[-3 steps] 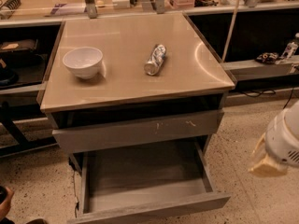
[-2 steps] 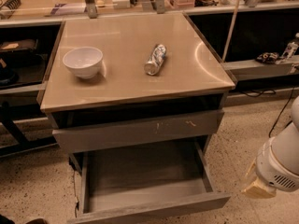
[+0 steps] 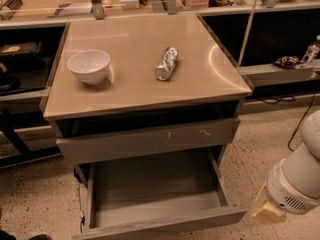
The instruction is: Close middle drawer
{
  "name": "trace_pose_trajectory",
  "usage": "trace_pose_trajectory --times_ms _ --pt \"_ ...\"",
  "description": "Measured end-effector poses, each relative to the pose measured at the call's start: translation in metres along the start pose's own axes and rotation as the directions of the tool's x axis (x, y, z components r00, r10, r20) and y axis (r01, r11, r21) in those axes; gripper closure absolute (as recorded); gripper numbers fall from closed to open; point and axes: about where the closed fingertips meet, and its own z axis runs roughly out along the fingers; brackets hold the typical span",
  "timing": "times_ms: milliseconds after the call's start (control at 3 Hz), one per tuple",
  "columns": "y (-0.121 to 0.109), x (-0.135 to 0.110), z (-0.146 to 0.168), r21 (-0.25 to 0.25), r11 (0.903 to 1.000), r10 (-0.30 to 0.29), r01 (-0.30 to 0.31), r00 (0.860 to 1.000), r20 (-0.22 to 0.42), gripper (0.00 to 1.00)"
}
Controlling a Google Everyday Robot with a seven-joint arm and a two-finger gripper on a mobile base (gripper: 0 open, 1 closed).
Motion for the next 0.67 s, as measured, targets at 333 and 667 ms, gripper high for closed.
trace_pose_trajectory --times_ms 333,667 --pt "0.014 0.004 0.073 -0.127 0.9878 0.095 -0.09 0.995 0.038 1.0" --pt "0.01 -0.001 0.132 -0.182 0.9687 0.186 -0.169 0.979 0.084 1.0"
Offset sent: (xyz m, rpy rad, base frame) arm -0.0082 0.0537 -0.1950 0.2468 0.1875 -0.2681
